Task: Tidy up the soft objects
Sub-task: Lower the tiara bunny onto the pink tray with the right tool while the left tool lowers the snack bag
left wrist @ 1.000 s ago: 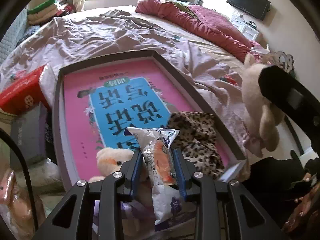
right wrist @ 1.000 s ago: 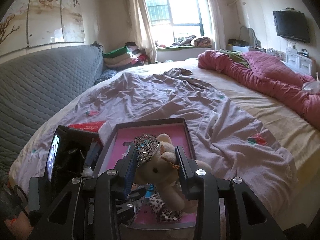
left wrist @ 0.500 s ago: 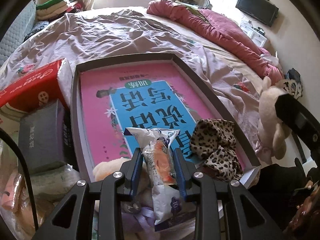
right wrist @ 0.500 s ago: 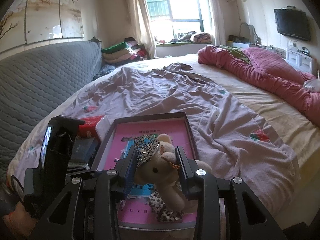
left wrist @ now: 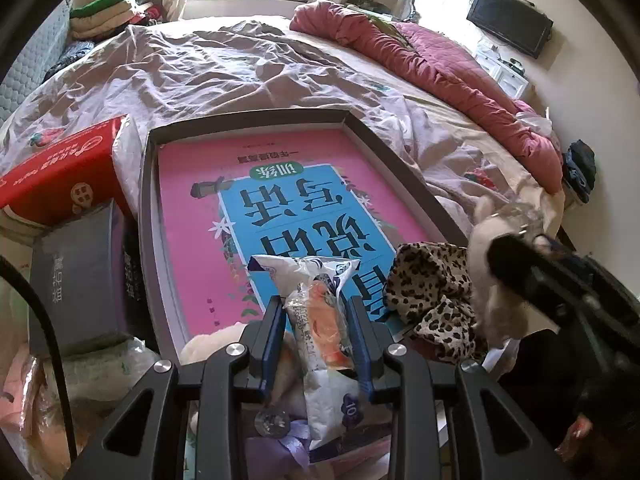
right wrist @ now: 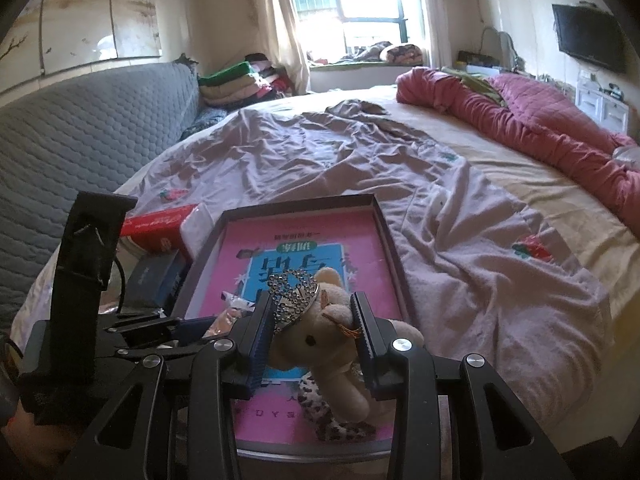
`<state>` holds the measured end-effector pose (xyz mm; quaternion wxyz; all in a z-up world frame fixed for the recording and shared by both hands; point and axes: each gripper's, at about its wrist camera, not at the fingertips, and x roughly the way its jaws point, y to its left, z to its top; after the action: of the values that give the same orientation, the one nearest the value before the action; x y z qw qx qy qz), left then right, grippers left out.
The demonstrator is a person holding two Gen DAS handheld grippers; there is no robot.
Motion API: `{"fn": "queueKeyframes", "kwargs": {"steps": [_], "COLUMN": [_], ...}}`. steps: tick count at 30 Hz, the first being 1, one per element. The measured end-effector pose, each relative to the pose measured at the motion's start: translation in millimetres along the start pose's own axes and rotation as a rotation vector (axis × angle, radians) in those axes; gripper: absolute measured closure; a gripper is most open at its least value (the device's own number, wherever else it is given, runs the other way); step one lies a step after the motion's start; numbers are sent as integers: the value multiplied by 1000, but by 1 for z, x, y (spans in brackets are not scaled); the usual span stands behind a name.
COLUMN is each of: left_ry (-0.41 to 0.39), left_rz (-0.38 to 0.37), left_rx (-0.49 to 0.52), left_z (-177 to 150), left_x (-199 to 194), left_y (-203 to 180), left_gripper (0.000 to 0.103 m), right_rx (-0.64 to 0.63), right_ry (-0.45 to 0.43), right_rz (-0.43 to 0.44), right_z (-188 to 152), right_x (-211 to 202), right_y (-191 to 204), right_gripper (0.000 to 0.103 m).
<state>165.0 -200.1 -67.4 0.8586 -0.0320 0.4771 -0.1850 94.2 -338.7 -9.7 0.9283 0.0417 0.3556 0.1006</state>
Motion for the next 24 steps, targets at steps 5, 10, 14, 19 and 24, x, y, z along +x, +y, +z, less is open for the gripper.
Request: {"fn": "queueKeyframes", "kwargs": {"steps": [5,10,14,19,24], "left_ry": [-2,-3,-6,-7,-12], "left_rz": [14,15,9,-14,-18], "left_rx": [31,44,51,66,65], "left_z": [-2,-3,-6,-11,-12], "left_x": [0,-2,-3,-6,-8], "left_y": [-4,-5,-6,-10,-10], "left_gripper": [71,71,71,71,71], "right_rx": [-2,17,32,44,54], "right_ry": [33,37,42,50,48], "right_rz": [-8,-12,-8,-11,-10], "right_z": [-4,-3,-4,-6,-7], "right_x": [13,17,21,25,26], "right_y": [1,-2,-4,-4,-3], "right_gripper": [64,63,63,63,63]}}
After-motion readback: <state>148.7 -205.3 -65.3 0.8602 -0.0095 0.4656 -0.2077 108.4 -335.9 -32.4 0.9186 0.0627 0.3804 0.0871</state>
